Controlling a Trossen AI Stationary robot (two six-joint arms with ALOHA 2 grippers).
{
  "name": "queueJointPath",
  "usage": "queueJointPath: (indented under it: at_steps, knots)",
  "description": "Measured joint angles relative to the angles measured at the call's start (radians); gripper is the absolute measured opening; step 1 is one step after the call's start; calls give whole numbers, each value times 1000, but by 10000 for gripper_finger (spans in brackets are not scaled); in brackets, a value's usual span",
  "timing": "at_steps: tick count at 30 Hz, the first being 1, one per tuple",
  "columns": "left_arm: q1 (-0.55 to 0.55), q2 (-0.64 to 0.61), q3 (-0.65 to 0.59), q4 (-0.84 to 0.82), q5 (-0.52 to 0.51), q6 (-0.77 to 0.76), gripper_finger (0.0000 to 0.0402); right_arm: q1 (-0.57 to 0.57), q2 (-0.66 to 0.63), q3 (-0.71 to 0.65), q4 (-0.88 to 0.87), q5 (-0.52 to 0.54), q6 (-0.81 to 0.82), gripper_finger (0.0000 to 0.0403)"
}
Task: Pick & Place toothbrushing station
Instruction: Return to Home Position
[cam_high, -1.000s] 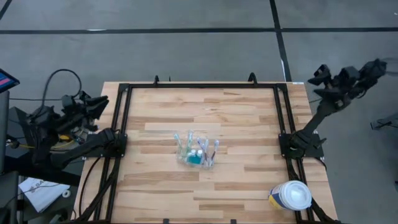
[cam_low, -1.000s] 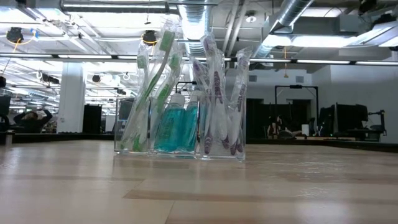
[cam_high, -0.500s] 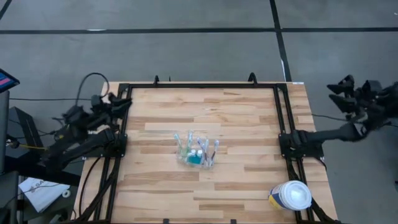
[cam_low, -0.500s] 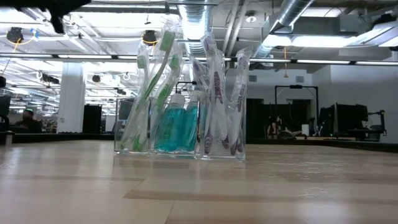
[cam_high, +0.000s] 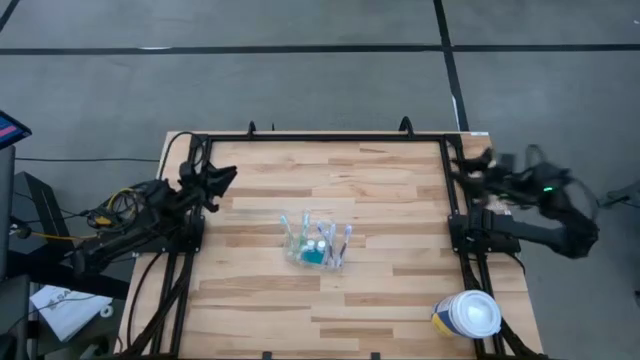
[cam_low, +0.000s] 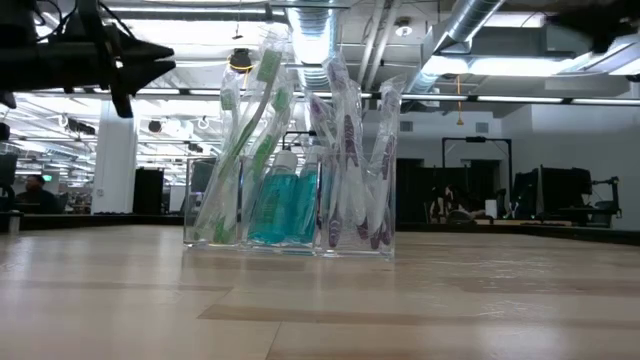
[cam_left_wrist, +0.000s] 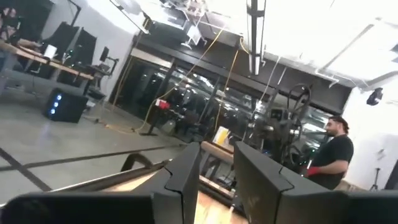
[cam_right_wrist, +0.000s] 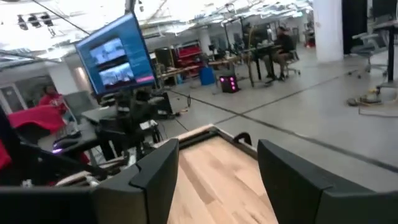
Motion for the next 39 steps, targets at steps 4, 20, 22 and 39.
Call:
queueJointPath:
  at_steps: [4,20,22,39]
  knots:
    - [0,38,0,-7,-20,10,94,-1,0,-175,169,-2,15,208]
    - [0,199,0,3,28,3,94,2,-2,-533,428,-14,41,212]
    - [0,199,0,4,32,3,94,4,-2,-558,429,-28,41,214]
    - [-1,204,0,-1,33,34,94,88,6,-611,536,-135,35,219]
